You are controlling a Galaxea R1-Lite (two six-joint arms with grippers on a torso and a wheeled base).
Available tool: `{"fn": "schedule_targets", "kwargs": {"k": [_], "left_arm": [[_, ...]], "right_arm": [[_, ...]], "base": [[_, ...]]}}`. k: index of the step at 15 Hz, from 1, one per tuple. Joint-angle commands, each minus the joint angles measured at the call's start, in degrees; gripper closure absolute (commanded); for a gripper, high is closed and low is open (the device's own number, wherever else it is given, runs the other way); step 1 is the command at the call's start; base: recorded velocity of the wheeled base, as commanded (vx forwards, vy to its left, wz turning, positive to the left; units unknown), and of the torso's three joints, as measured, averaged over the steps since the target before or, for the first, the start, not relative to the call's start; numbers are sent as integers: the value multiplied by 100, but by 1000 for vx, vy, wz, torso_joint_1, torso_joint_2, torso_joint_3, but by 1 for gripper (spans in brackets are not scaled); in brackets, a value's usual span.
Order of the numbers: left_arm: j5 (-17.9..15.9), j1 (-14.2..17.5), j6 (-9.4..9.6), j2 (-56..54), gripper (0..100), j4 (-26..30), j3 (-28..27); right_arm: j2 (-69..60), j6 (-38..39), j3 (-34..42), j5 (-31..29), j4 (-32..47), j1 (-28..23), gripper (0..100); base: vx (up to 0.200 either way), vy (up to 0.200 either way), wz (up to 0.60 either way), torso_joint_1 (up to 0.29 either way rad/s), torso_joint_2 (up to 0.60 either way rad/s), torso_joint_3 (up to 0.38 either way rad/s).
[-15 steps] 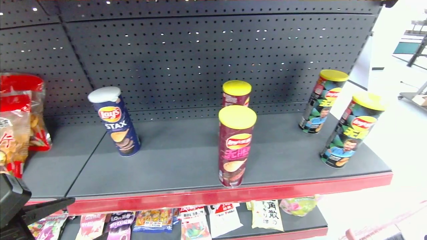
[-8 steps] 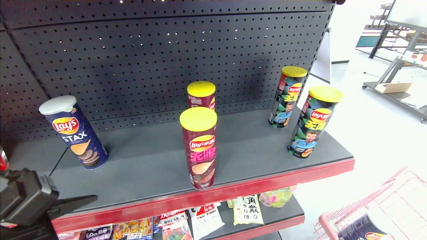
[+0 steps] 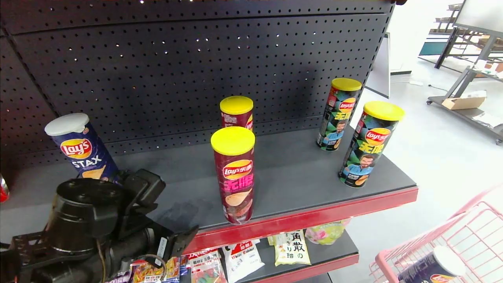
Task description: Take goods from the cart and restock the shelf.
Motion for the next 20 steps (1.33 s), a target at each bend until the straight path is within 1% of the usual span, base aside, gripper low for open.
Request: {"fn": "schedule_targets", "kwargs": {"k": [1,2,3,6,9,15,18,20], "left_arm": [[188,-12,-19,627,0,6,-194],[319,-3,-19,811,0,6,-353],[372,-3,-19,925,0,-3,-467],[407,-3,-19,1242,0,-12,-810],[407,-12,-19,1382,0,-12,-985],[407,-3,-19,1488,0,-38,-1064],[460,-12,-19,1637,0,-328,-1117],[486,-12,-19,1690,0,-381,-1135]], "right_arm": [[-4,1,11,9,0,10,0],[5,1,20,18,0,10,0],[5,1,55,18,0,18,0],[-22,1,47,0,0,18,0],[-13,1,47,0,0,18,0],[-13,1,38,9,0,18,0],[-13,1,47,0,0,10,0],[-13,1,38,0,0,10,0]], "base": [[0,0,0,0,0,0],[0,0,0,0,0,0],[0,0,0,0,0,0],[0,0,0,0,0,0],[0,0,0,0,0,0],[0,0,0,0,0,0],[0,0,0,0,0,0],[0,0,0,0,0,0]]}}
